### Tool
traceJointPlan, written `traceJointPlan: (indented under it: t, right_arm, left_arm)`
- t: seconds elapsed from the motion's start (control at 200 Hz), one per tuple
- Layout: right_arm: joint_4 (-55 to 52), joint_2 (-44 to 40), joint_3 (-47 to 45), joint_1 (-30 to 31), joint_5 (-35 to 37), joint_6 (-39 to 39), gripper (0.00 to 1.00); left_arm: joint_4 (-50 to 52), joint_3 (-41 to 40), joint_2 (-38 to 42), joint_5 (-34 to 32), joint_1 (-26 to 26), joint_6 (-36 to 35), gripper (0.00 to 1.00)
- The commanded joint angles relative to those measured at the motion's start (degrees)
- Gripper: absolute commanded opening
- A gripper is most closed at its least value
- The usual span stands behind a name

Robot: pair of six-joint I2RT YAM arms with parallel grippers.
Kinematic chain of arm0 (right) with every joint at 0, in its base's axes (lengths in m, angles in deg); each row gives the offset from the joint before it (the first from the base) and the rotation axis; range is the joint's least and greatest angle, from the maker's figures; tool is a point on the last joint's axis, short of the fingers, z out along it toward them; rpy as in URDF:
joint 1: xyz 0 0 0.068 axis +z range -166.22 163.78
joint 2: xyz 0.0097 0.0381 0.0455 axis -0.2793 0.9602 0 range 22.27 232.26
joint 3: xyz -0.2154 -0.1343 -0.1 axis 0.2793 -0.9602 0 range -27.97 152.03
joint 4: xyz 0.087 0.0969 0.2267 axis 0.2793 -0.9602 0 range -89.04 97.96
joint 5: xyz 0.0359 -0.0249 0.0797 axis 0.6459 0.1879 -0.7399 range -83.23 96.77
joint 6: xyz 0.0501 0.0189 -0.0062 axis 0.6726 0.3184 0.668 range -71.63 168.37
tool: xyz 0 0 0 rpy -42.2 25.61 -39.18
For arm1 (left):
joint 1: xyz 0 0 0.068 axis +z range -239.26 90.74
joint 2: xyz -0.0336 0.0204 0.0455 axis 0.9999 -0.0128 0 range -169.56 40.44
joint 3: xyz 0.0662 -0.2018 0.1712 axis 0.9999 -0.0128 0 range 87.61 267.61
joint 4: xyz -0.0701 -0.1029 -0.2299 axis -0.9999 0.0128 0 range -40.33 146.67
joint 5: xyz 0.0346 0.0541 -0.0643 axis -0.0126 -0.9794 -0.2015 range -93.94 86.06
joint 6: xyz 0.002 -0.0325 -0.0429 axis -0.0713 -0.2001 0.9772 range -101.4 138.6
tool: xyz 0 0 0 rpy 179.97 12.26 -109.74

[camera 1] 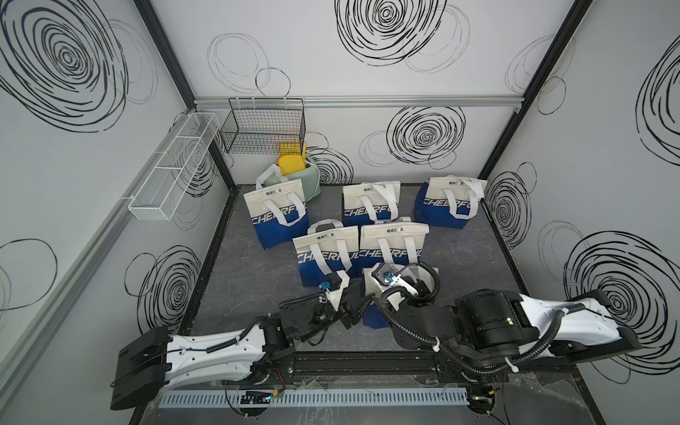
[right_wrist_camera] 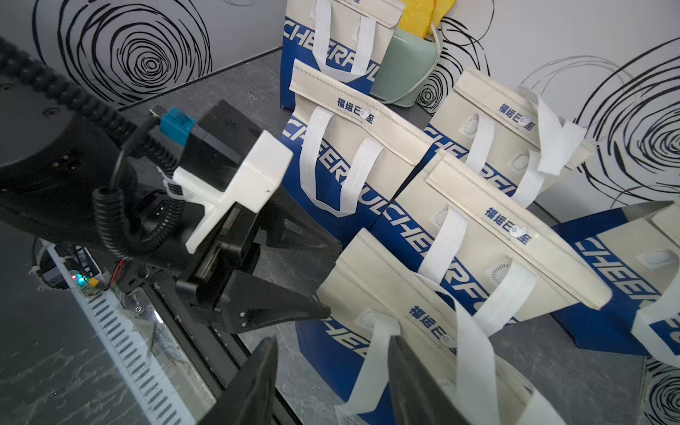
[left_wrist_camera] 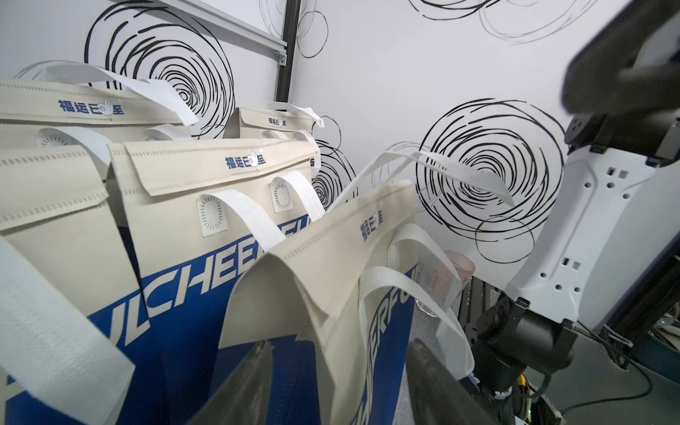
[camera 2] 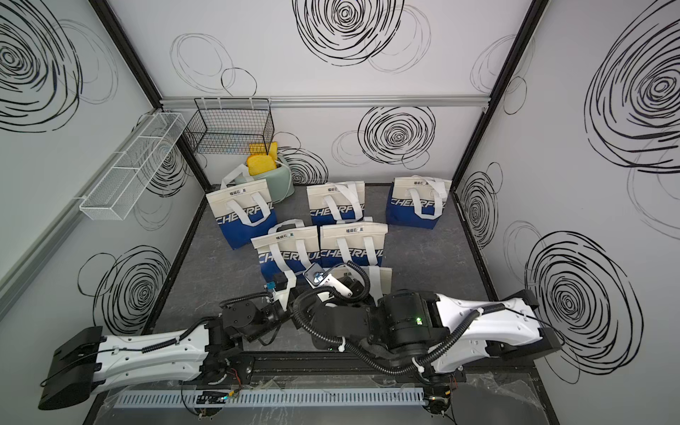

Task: Open the takeout bag
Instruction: Open the takeout bag at the center of the board.

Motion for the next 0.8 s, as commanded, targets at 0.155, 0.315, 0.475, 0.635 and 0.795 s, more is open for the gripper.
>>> traceJointPlan:
  t: [0.155, 0.315, 0.475, 0.635, 0.795]
  right_arm:
    - [5.13, -3.97, -8.04, 0.58, 4.26, 9.0, 0.49]
    - [8.99, -4.6, -10.95, 0.59, 3.83, 7.85, 0.52]
    - [11.41, -4.67, -12.8, 0.5, 4.43, 7.5, 0.55]
    - [13.1, -3.88, -13.96, 0.41, 6.22, 7.17, 0.55]
    - [14.32, -3.52, -14.9, -0.52, 7.2, 7.73, 0.55]
  left_arm:
    - [-15.84, -3.07, -5.9, 1.0, 0.49, 1.08, 0.59]
    - [-22.42, -5.81, -8.34, 0.43, 1.29, 2.72, 0.58]
    - [-27.64, -7.06, -10.44, 1.28, 2.21, 3.78, 0.55]
    - [-30.38, -6.29, -13.22, 3.81, 2.71, 3.61, 0.51]
    - [-32.57, -5.53, -16.23, 6.37, 3.41, 3.5, 0.47]
